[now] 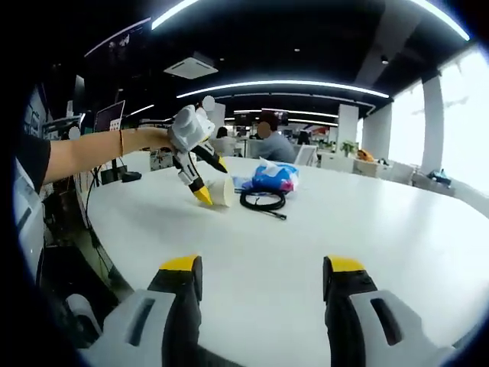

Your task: Arrange the tabletop items into an orderly group along one side of the table until the central work area is clear of visible clutter.

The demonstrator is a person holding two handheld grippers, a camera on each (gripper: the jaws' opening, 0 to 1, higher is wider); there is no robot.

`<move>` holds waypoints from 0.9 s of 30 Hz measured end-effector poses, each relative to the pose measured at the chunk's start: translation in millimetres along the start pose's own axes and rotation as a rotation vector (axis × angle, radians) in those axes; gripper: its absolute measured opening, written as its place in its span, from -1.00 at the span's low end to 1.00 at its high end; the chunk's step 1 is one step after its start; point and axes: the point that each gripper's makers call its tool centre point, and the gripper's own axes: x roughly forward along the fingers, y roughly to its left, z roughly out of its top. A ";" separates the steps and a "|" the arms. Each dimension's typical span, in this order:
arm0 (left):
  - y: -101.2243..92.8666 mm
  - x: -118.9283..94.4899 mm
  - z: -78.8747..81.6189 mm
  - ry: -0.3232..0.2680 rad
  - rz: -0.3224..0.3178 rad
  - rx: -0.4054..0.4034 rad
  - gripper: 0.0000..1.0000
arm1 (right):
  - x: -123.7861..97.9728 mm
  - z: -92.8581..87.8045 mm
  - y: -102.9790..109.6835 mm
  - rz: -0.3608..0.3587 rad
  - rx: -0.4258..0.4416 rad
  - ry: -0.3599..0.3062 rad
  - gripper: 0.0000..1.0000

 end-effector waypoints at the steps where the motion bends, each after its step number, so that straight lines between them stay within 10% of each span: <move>1: -0.4 2.6 -0.3 0.014 0.000 -0.001 0.26 | 0.3 -0.5 0.4 0.002 0.003 0.001 0.23; 9: -6.2 15.7 -6.0 0.110 -0.016 0.046 -0.11 | 2.0 -1.5 7.6 0.020 0.005 0.006 0.23; 27: 0.5 -10.7 4.4 -0.024 0.045 -0.028 -0.21 | -2.8 -4.1 2.6 -0.002 0.015 0.015 0.23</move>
